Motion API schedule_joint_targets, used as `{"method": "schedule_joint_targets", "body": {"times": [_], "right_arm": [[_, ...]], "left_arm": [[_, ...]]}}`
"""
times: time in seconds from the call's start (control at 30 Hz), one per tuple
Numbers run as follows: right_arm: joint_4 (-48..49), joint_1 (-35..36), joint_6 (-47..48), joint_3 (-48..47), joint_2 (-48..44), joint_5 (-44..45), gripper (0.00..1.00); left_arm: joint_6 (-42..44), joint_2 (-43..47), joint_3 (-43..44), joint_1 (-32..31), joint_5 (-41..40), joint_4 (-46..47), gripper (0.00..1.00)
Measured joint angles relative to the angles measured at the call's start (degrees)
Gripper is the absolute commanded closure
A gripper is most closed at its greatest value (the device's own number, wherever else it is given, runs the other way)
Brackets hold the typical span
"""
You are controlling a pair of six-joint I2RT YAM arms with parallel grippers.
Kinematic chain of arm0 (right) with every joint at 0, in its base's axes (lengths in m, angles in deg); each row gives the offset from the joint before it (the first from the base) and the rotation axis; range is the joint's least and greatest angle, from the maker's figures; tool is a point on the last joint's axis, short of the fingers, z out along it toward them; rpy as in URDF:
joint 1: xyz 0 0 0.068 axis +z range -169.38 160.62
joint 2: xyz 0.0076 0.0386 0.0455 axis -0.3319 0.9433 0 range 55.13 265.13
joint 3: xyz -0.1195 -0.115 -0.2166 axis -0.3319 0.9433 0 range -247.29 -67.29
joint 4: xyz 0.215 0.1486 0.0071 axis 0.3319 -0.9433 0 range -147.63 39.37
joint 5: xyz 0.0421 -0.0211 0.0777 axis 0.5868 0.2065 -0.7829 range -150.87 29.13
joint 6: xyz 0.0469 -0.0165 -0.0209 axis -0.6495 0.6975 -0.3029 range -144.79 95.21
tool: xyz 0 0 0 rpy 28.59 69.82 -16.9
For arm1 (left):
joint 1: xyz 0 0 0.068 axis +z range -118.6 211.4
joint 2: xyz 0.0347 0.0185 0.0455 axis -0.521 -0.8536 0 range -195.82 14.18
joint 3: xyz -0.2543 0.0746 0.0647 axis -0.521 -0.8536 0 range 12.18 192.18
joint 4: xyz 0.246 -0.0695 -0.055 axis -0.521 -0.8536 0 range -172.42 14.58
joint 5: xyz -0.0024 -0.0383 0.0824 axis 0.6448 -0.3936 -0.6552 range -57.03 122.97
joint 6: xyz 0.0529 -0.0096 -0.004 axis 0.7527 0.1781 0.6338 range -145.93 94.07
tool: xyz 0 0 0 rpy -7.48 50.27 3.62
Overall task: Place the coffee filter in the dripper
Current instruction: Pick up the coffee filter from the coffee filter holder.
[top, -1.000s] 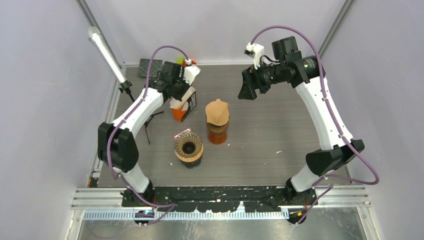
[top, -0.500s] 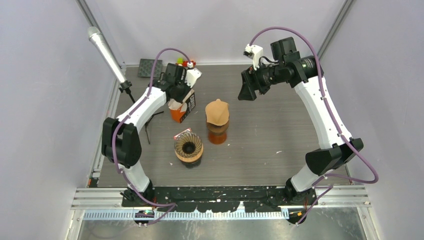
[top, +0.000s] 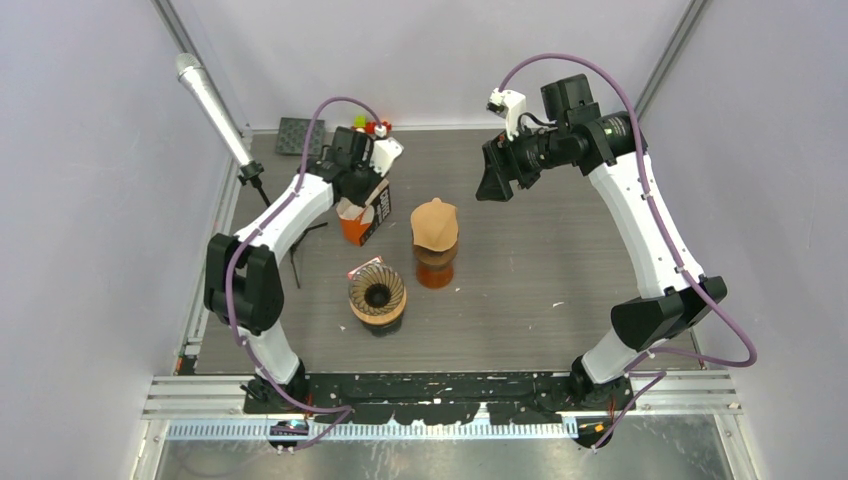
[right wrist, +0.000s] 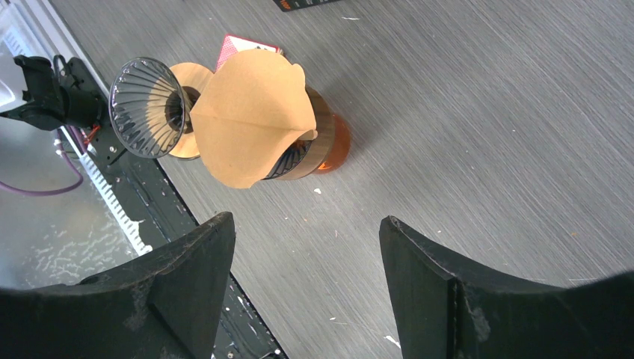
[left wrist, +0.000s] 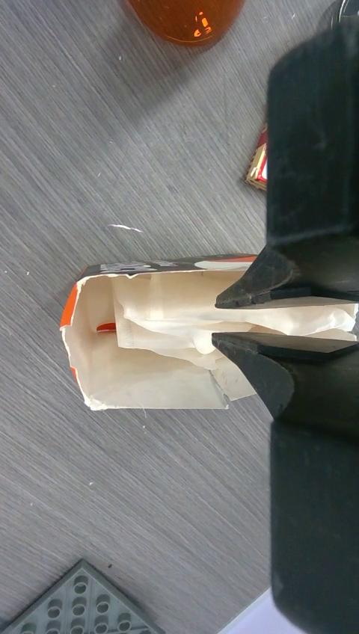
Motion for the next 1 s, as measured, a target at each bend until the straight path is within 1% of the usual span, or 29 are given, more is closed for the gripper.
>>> {"method": "schedule_joint_targets", "body": {"times": [0.27, 0.4, 0.6, 0.93, 1.0], "right_arm": [[0.0, 0.0, 0.0, 0.1, 0.0, 0.0, 0.25], [0.0, 0.0, 0.2, 0.1, 0.1, 0.0, 0.25], [-0.1, 0.0, 0.2, 0.1, 0.7, 0.0, 0.25], [-0.1, 0.0, 0.2, 0.1, 0.7, 0.0, 0.25], [-0.1, 0.0, 0.2, 0.2, 0.7, 0.0, 0.25]], "left_arm": [[0.6, -0.2, 0.1, 0.2, -0.5, -1.7, 0.70], [1.3, -0.2, 0.1, 0.3, -1.5, -2.5, 0.68], [1.8, -0.2, 0.1, 0.3, -2.7, -4.4, 0.69], [2.5, -2.1, 1.8, 0.4, -3.0, -7.1, 0.81], [2.6, -2.2, 1.9, 0.4, -3.0, -7.4, 0.86]]}}
